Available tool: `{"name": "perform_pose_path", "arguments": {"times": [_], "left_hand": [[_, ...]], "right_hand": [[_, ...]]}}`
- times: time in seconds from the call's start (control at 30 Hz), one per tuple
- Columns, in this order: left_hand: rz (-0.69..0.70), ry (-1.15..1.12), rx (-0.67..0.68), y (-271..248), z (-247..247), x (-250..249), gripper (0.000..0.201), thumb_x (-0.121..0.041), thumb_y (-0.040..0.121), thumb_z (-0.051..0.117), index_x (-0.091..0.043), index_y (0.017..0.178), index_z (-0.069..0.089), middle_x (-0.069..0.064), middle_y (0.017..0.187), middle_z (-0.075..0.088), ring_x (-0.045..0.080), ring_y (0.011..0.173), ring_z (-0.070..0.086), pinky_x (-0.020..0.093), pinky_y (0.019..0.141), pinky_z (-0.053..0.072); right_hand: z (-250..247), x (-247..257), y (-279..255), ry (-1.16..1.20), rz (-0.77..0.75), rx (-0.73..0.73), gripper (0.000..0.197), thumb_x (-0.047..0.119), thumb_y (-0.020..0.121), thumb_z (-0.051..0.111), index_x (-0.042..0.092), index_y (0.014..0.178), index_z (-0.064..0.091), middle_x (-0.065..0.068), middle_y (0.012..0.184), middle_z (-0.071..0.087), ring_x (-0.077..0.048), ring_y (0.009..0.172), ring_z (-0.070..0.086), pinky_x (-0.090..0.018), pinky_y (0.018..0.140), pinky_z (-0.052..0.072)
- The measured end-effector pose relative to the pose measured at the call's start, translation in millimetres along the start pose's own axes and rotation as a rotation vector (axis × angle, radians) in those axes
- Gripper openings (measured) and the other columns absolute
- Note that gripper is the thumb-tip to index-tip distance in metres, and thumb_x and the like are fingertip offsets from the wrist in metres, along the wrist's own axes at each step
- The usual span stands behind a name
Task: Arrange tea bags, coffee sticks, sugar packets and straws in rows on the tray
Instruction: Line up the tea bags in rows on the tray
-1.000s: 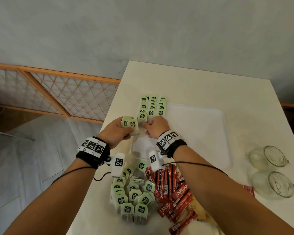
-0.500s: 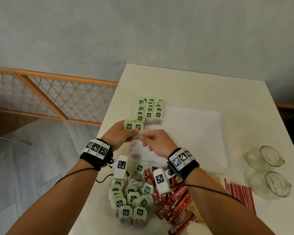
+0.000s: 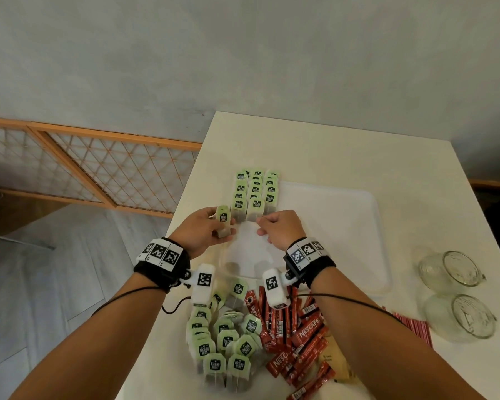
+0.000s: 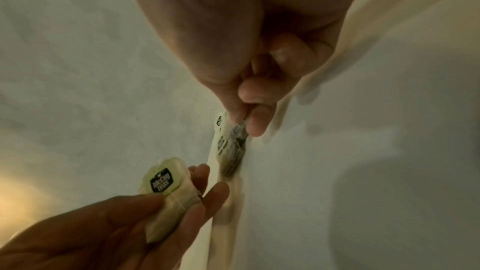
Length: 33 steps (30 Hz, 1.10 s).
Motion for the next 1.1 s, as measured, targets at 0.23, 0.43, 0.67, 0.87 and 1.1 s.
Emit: {"name": "perform_pose_path", "arguments": {"times": [0.23,0.43,0.67,0.87,1.1], "left_hand": [[0.032,0.098,0.033,2.5,0.6,1.1,0.034,0.01,0.093,0.056,-0.009,0.121,0.059,0.012,0.111,0.07,0.025,0.096,0.067,0.037,0.084,0.058],[0.081,0.196,-0.003,1.8,-0.9,-2.3,0.03,0.005,0.094,0.059,-0.013,0.118,0.062,0.005,0.107,0.072,0.017,0.093,0.067,0.026,0.077,0.054],[0.077,0.136,-0.022,3.0,3.5,-0.2,0.024,0.002,0.096,0.06,-0.011,0.116,0.061,0.01,0.104,0.072,0.017,0.084,0.072,0.023,0.065,0.058],[0.106,0.203,0.01,2.2,9.5,-1.8,0.025,-0.005,0.094,0.064,-0.013,0.118,0.064,0.005,0.109,0.074,0.015,0.092,0.069,0.026,0.072,0.054],[0.119,0.171,0.059,3.5,20.0,-1.6,0.021,-0.002,0.094,0.064,-0.012,0.112,0.066,0.007,0.106,0.075,0.017,0.09,0.07,0.026,0.075,0.058]], "right_hand": [[5.0,-2.8,5.8,0.004,0.061,-0.029,0.011,0.028,0.093,0.072,0.019,0.091,0.077,-0.001,0.073,0.077,-0.007,0.051,0.061,-0.019,0.052,0.05],[5.7,-0.2,4.3,0.043,0.078,-0.045,0.011,0.022,0.09,0.075,0.014,0.084,0.074,-0.005,0.071,0.075,-0.005,0.045,0.062,-0.017,0.047,0.048],[3.5,4.2,-7.6,-0.015,-0.082,-0.058,0.023,0.039,0.09,0.074,0.02,0.078,0.07,0.001,0.07,0.074,-0.011,0.057,0.062,-0.029,0.058,0.055],[16.7,6.6,-25.5,-0.002,-0.156,0.103,0.033,0.05,0.092,0.067,0.019,0.087,0.079,-0.002,0.076,0.075,-0.014,0.06,0.059,-0.038,0.064,0.057],[16.8,3.3,-27.3,-0.026,-0.185,0.097,0.024,0.035,0.094,0.067,0.017,0.082,0.078,-0.006,0.074,0.072,-0.011,0.057,0.051,-0.034,0.061,0.049]]}}
Point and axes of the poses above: each hand's wrist, its own y-axis towards the middle knuckle, its own z-axis out of the palm, x = y × z, the point moved 5 cm from there along y, towards the middle knuckle
